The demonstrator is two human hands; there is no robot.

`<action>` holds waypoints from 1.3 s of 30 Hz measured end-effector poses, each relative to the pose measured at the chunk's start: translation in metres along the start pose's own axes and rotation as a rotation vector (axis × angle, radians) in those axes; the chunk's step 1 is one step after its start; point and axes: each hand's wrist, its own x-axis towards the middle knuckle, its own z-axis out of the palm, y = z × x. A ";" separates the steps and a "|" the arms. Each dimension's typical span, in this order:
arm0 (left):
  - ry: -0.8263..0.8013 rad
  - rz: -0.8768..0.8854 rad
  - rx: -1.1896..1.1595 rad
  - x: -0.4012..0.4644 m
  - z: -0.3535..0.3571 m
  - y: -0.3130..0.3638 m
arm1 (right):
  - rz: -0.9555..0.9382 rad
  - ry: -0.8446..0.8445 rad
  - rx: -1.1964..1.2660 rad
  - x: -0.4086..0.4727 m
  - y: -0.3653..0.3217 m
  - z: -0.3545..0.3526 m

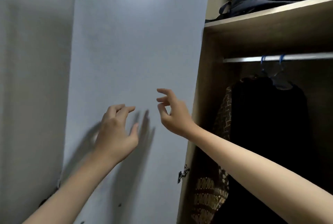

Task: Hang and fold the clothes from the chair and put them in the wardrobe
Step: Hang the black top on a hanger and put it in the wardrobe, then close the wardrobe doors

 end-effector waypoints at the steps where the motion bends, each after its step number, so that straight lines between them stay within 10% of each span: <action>1: 0.028 -0.030 0.044 -0.008 -0.011 -0.006 | -0.014 -0.030 0.013 -0.003 -0.007 0.010; 10: 0.019 -0.108 0.234 -0.050 -0.076 -0.060 | -0.184 -0.157 0.050 -0.014 -0.076 0.090; 27: 0.084 -0.271 -0.542 -0.078 -0.085 -0.075 | -0.388 0.062 -0.199 -0.013 -0.107 0.092; 39: -0.252 -0.194 -0.968 -0.130 -0.073 0.031 | -0.452 0.187 -0.274 -0.101 -0.100 -0.028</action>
